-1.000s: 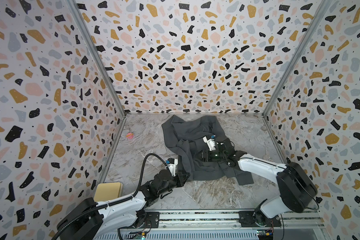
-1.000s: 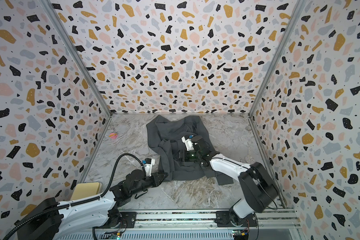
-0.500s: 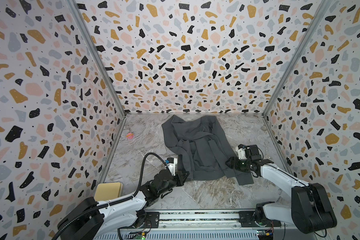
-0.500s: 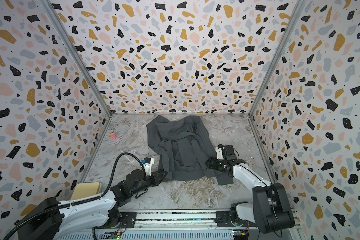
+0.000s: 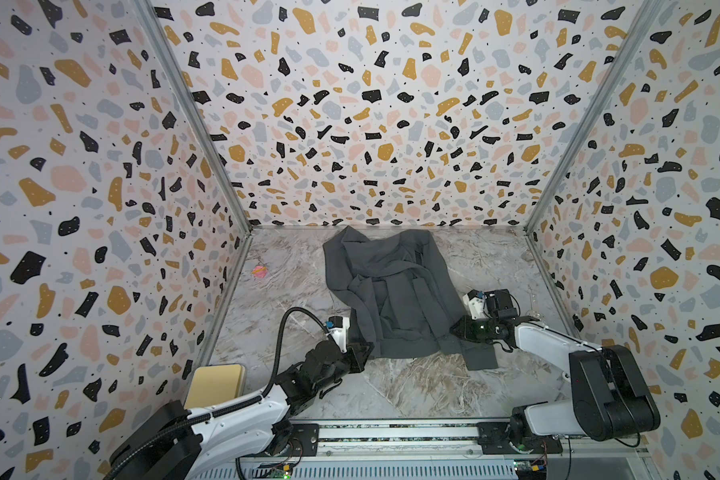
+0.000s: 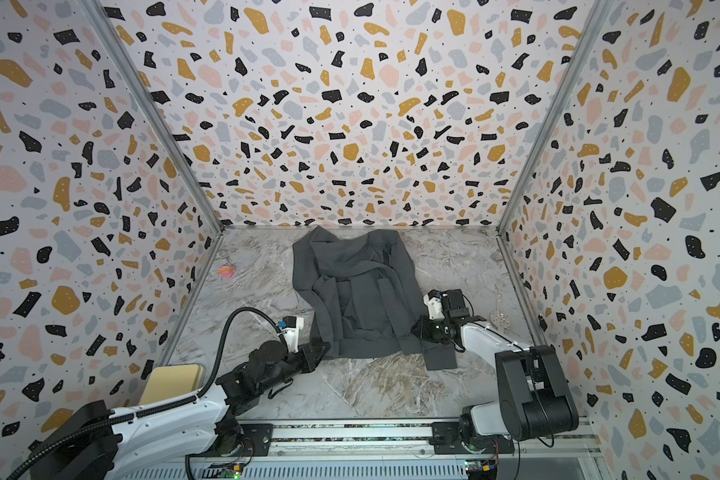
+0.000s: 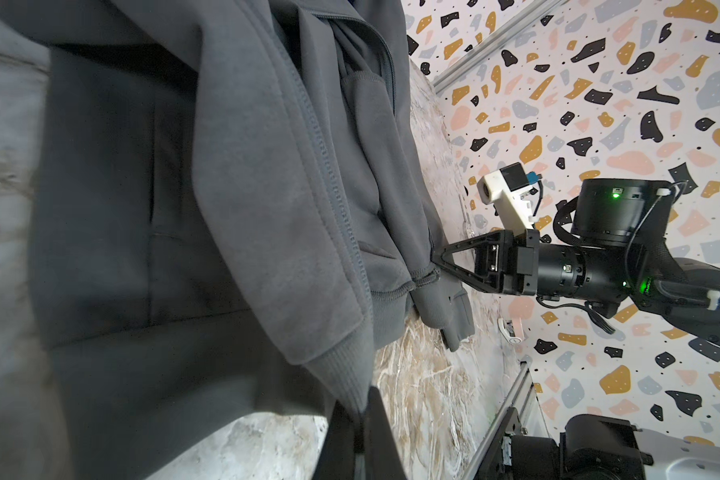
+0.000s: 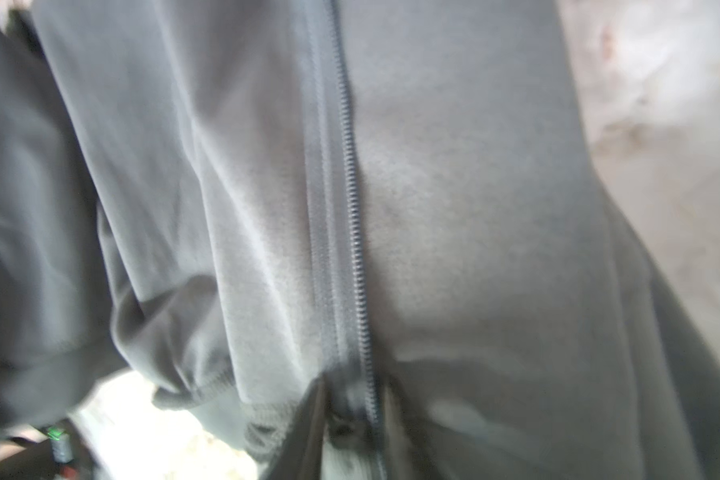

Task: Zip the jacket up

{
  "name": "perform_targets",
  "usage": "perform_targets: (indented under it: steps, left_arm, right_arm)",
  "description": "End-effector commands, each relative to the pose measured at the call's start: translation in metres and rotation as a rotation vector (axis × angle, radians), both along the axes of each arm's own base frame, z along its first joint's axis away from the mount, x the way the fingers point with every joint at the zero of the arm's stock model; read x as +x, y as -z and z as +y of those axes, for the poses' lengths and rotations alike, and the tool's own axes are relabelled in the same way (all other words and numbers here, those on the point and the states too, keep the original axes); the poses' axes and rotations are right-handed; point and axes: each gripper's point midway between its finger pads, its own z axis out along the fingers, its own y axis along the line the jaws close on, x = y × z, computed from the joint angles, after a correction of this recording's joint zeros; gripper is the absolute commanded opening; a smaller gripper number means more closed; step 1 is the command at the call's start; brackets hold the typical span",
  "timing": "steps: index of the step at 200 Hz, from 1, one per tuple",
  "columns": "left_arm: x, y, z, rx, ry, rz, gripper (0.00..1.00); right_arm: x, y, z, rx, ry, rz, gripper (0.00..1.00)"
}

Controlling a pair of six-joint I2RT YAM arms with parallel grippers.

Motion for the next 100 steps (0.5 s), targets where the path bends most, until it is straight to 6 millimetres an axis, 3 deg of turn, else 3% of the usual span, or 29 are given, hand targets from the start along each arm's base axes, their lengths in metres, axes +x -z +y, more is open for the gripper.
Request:
perform_targets:
  steps: [1, 61, 100]
  left_arm:
    - [0.004, -0.001, -0.001, 0.017, -0.001, -0.021, 0.00]
    - [0.007, 0.000, -0.001, 0.050, -0.002, -0.026, 0.00]
    - [0.009, 0.001, 0.008, 0.108, -0.023, -0.040, 0.00]
  right_arm:
    - [-0.005, -0.016, 0.010, 0.026, -0.035, -0.010, 0.02]
    - [-0.008, -0.052, 0.030, 0.053, -0.092, -0.056, 0.00]
    - [-0.004, -0.069, 0.032, -0.249, -0.090, -0.105, 0.00]
